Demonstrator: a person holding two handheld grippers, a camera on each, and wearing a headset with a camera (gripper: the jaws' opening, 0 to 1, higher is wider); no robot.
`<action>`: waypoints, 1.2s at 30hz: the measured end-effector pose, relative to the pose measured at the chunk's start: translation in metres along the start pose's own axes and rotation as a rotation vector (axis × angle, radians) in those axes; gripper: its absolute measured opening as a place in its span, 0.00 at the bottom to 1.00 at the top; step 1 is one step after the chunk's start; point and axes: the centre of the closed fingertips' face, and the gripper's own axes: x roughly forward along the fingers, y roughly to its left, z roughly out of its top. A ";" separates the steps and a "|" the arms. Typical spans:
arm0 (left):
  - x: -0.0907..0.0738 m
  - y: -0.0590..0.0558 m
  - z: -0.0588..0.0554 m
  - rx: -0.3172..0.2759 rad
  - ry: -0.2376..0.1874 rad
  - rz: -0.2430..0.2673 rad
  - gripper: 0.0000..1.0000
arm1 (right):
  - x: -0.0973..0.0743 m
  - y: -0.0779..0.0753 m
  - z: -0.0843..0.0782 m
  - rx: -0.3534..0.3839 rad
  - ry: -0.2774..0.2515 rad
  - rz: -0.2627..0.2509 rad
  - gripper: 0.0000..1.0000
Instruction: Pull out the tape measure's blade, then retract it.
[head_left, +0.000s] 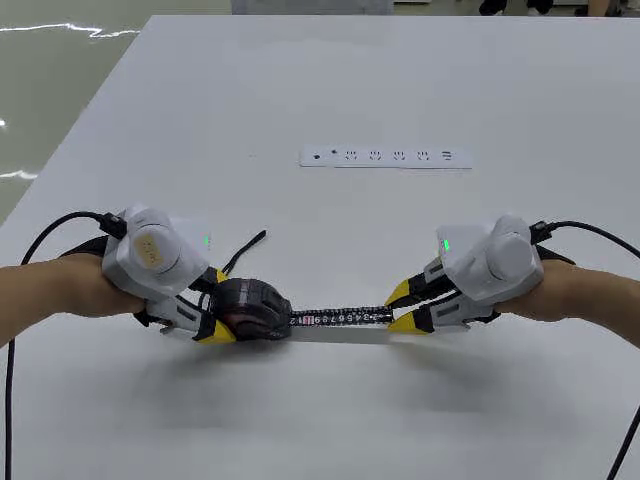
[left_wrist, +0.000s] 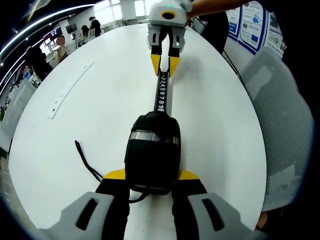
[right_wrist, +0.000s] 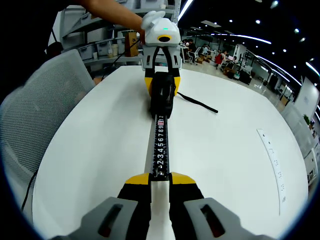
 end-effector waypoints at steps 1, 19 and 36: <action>0.000 0.000 0.000 0.000 0.000 0.000 0.27 | 0.000 0.000 0.000 0.002 0.000 0.001 0.11; 0.000 -0.001 0.002 -0.001 -0.001 0.000 0.27 | -0.007 0.000 -0.004 0.007 0.002 0.003 0.11; 0.000 0.000 0.001 -0.001 -0.001 0.001 0.27 | -0.011 -0.001 -0.008 0.010 0.003 0.003 0.11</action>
